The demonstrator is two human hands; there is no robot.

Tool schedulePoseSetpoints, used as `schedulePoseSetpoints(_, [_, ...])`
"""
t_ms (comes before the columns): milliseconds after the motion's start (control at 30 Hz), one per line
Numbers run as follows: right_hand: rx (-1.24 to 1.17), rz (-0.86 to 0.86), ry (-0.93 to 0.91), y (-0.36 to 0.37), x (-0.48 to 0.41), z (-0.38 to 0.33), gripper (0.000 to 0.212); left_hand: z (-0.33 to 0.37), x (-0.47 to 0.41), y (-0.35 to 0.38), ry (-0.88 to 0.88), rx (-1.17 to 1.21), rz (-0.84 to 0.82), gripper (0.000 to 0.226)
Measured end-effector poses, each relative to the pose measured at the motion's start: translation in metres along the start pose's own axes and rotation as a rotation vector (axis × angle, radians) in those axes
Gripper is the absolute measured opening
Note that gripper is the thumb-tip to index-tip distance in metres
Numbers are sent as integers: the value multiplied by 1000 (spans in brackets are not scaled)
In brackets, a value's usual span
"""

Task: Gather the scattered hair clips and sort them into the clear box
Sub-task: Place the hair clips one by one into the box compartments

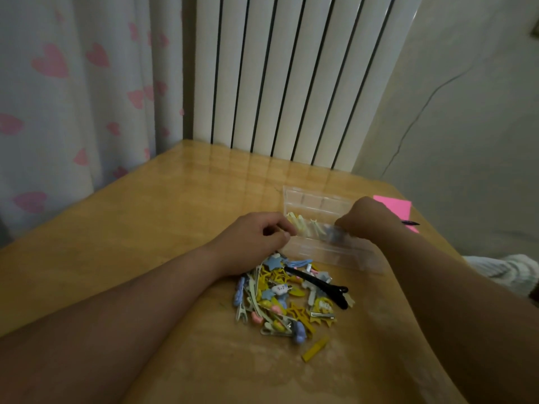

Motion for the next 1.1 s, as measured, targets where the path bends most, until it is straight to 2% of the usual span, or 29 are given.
schedulePoseSetpoints(100, [-47, 96, -43, 0, 10, 5, 31, 0, 0, 0, -4, -3, 2, 16])
schedulePoseSetpoints(233, [-254, 340, -221, -19, 58, 2, 20, 0, 0, 0, -15, -3, 12, 16])
schedulePoseSetpoints(300, [-385, 401, -312, -31, 94, 0, 14, 0, 0, 0, -26, -4, 10, 16])
schedulePoseSetpoints(367, [-437, 267, -393, -34, 122, -3, 13, 0, 0, 0, -27, -10, 4, 16])
schedulePoseSetpoints(433, [-367, 45, -428, -24, 137, -8, 11, 0, 0, 0, -24, -28, 5, 17])
schedulePoseSetpoints(500, [-252, -59, -439, -12, 141, -10, 8, 0, 0, -1, -20, -45, 13, 17])
schedulePoseSetpoints(600, [-142, -122, -436, 3, 137, -13, 6, 0, 1, -1, -22, -44, 22, 17])
schedulePoseSetpoints(700, [-159, -180, -428, 7, 136, -13, 5, 0, 1, -1, -24, -44, 18, 17])
schedulePoseSetpoints(867, [-138, -245, -431, 6, 138, -10, 18, 0, 1, 0, -21, -27, 19, 17])
schedulePoseSetpoints(1100, [-126, -299, -468, 8, 138, -8, 14, 0, 2, -1, -25, -29, 16, 17])
Point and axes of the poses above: each hand's wrist, its own x-axis away from the middle knuckle, its own y-axis out of the palm, z = x × y, the point moved 5 cm from there along -x, towards the middle knuckle, and after that the axes turned 1 degree about -z, right-handed, at the moved point
